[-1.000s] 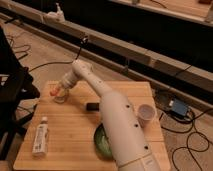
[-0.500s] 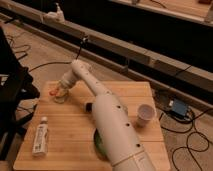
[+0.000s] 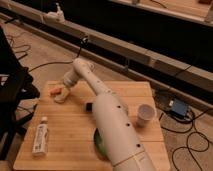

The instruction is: Place the pepper on the white sponge

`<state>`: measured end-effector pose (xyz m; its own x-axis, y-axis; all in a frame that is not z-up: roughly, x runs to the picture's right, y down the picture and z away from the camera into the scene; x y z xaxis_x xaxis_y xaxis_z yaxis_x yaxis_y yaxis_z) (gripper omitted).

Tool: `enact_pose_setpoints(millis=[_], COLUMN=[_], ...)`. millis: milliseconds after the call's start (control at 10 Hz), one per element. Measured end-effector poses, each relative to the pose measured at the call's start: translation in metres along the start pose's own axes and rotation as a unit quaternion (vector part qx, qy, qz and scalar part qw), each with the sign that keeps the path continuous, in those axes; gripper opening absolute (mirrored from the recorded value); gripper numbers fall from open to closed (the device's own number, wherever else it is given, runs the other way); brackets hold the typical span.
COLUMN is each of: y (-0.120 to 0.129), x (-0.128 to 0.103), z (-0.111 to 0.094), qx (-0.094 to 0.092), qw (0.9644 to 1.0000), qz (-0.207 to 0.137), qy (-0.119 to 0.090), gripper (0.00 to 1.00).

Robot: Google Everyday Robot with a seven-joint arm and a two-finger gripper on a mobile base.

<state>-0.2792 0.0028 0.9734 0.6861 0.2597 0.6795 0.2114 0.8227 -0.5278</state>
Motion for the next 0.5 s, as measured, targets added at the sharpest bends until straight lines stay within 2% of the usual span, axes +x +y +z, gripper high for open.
enact_pose_setpoints(millis=[200, 400, 500], y=[-0.008, -0.017, -0.017], x=[0.011, 0.024, 0.023], z=[-0.027, -0.074, -0.074], qx=[0.025, 0.069, 0.070], qw=[0.9996, 0.9971, 0.9971], qz=[0.007, 0.025, 0.025], qy=[0.012, 0.017, 0.016], gripper=[0.80, 0.80, 0.80])
